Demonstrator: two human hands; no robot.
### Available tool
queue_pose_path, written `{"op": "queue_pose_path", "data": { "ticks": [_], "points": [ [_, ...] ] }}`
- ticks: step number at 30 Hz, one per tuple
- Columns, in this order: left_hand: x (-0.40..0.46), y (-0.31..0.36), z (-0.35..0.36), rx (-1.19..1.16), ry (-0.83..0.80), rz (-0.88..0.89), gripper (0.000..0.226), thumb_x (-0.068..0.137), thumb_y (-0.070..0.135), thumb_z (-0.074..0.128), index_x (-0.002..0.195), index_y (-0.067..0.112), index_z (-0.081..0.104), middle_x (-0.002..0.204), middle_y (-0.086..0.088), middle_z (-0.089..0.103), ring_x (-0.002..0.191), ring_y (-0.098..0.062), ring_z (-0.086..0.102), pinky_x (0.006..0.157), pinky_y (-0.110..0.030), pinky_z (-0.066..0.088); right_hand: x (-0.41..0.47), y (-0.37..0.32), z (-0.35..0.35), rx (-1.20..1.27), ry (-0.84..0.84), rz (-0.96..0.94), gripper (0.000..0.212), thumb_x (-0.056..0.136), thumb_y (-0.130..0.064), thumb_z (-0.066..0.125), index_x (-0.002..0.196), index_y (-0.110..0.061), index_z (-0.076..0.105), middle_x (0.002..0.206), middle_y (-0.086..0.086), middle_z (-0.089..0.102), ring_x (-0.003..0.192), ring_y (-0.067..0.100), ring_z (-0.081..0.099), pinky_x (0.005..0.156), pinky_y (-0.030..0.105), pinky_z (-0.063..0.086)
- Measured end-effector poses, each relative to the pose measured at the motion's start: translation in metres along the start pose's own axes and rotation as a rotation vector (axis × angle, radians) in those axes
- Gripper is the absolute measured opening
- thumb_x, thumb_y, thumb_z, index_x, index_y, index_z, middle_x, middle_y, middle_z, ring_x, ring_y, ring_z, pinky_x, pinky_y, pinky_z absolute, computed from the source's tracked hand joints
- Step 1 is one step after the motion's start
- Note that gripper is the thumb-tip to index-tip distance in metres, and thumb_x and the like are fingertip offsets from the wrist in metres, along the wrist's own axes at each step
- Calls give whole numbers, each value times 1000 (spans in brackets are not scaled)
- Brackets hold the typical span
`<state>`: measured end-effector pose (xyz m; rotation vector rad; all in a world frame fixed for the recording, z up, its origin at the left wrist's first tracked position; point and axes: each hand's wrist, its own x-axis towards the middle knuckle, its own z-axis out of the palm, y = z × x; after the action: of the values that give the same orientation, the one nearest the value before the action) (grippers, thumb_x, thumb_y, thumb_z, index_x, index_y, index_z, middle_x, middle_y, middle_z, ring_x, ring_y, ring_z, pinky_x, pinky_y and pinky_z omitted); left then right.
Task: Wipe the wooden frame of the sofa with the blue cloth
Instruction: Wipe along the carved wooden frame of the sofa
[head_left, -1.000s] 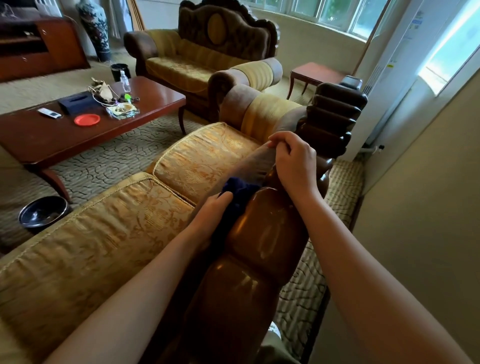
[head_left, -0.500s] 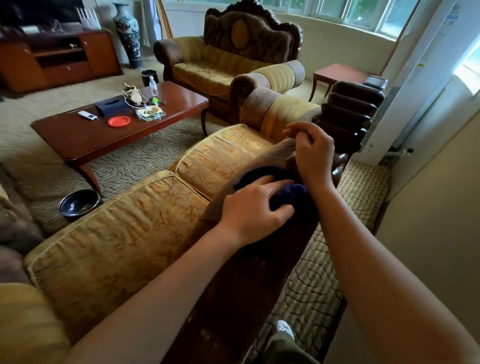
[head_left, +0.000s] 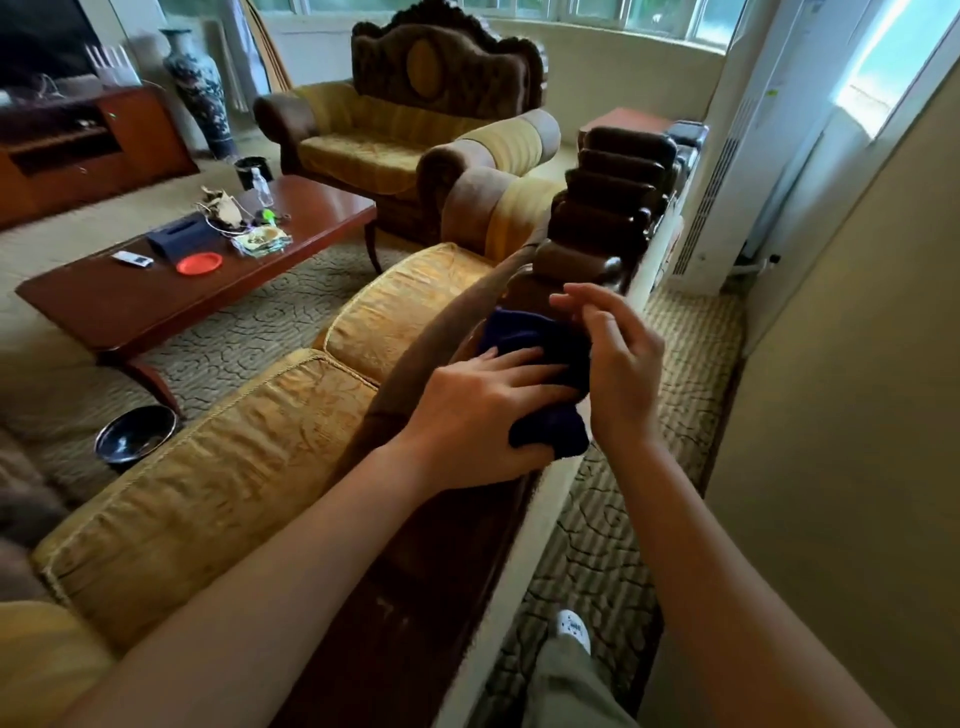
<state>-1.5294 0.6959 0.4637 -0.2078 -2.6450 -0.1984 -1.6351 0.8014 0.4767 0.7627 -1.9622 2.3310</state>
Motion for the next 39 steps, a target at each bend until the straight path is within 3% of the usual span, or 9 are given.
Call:
{"op": "queue_pose_path", "data": {
  "ticks": [4, 11, 16, 20, 23, 27, 32, 35, 39],
  "points": [
    [-12, -12, -1, -115, 67, -167, 54, 77, 46, 52, 125, 24, 61, 131, 0, 59, 128, -14, 48, 105, -43, 42, -13, 4, -1, -12, -78, 17, 25, 94, -4, 46, 102, -10, 69, 97, 1, 72, 94, 9, 67, 80, 19, 51],
    [44, -15, -14, -212, -103, -563, 60, 73, 52, 43, 128, 33, 58, 136, 6, 55, 124, -17, 50, 99, -34, 40, 11, -4, -1, 68, 43, 40, 26, 89, -12, 47, 98, -14, 71, 96, -1, 73, 97, 15, 67, 93, 44, 51],
    [46, -11, -15, -173, -242, -504, 59, 75, 53, 42, 133, 43, 49, 146, 11, 42, 137, -13, 36, 110, -43, 33, 12, -8, 9, 105, -22, 34, 26, 92, -9, 47, 99, -16, 70, 99, 1, 72, 100, 17, 66, 93, 44, 51],
    [26, 0, -17, -181, -249, -397, 50, 86, 42, 58, 134, 47, 42, 152, 11, 32, 143, -8, 20, 119, -43, 14, 0, -7, 14, 150, -74, 72, 25, 95, -11, 46, 104, -19, 68, 104, 1, 71, 104, 12, 64, 90, 28, 49],
    [13, -8, -29, -532, -311, -449, 58, 73, 40, 59, 125, 53, 38, 147, 13, 38, 139, -6, 26, 116, -37, 23, -10, -11, 21, -108, -137, 27, 25, 97, -25, 46, 115, -21, 64, 112, -5, 67, 106, 3, 61, 91, 26, 49],
    [-14, -34, -46, -1490, -155, -657, 71, 75, 12, 60, 139, 33, 39, 139, 3, 52, 128, -16, 49, 105, -35, 43, -19, -17, 31, -436, -293, -48, 50, 96, -45, 44, 139, -20, 46, 130, 1, 58, 120, 9, 52, 102, 29, 43],
    [-21, -29, -29, -894, -184, -574, 53, 97, 9, 48, 145, 25, 32, 146, 14, 37, 131, 9, 34, 108, -17, 33, -27, -21, 33, -650, -449, -38, 60, 94, -54, 38, 146, -25, 33, 144, 3, 43, 135, 15, 33, 110, 30, 29],
    [-5, -27, -13, -616, -199, -434, 54, 98, 12, 46, 148, 22, 29, 154, 8, 25, 142, 1, 16, 119, -31, 16, -44, -13, 34, -757, -387, -63, 66, 92, -62, 27, 144, -23, 35, 145, 8, 40, 139, 21, 27, 113, 41, 28],
    [24, -27, -7, -527, -221, -380, 55, 91, 32, 49, 144, 22, 38, 150, 4, 37, 141, -3, 23, 119, -40, 16, -56, 2, 19, -677, -239, -59, 62, 92, -56, 29, 146, -25, 33, 153, 5, 29, 144, 17, 15, 114, 22, 8]
  ]
}}
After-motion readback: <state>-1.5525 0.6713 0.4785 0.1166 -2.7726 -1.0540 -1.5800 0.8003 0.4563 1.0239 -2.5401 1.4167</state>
